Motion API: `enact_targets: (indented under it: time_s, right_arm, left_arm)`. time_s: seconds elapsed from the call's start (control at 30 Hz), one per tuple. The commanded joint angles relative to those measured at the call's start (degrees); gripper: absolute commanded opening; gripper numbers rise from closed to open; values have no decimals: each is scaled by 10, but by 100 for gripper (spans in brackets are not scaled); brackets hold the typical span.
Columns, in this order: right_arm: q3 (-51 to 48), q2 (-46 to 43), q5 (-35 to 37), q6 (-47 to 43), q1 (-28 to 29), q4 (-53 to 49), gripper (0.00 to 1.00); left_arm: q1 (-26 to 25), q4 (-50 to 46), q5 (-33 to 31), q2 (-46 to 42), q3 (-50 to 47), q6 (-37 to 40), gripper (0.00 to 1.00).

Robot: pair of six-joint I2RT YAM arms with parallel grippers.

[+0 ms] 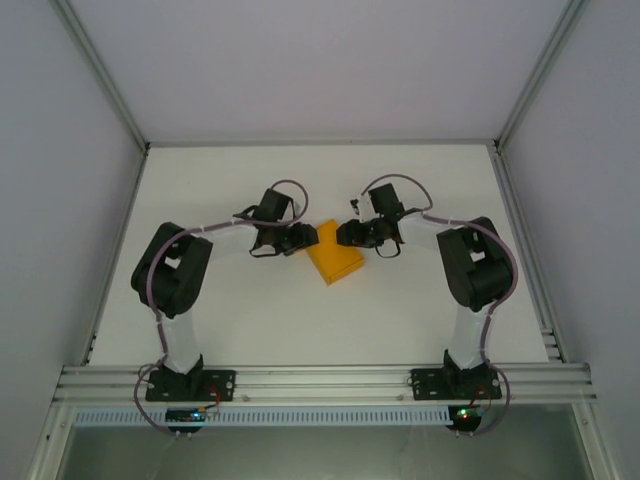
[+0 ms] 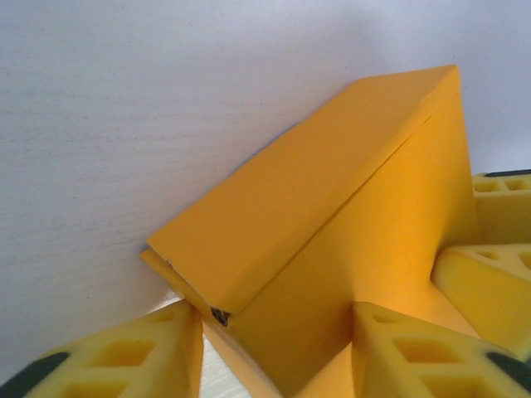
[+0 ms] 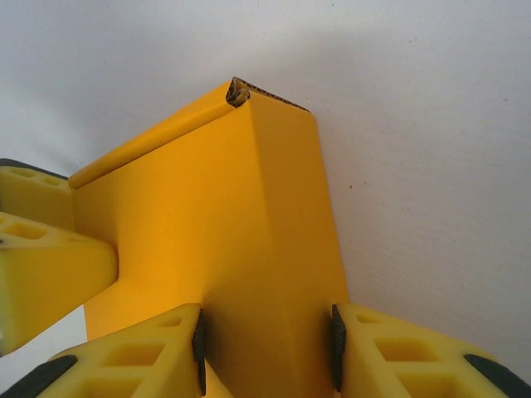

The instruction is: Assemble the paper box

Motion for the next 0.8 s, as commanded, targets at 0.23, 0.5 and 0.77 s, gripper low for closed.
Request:
enact_targets:
  time_s: [0.23,0.5,0.77]
  right_arm:
    - [-78,20,-5,65,31,32,38]
    - [-87,19,23,69,33,28,37]
    - [-93,7,124,80,50,-35,37]
  left_arm:
    - [-5,81,20,53,-36,-18,4]
    - [-5,102,19,57,-60,-32,0]
    - [-2,42,2,39,-40,-3,29]
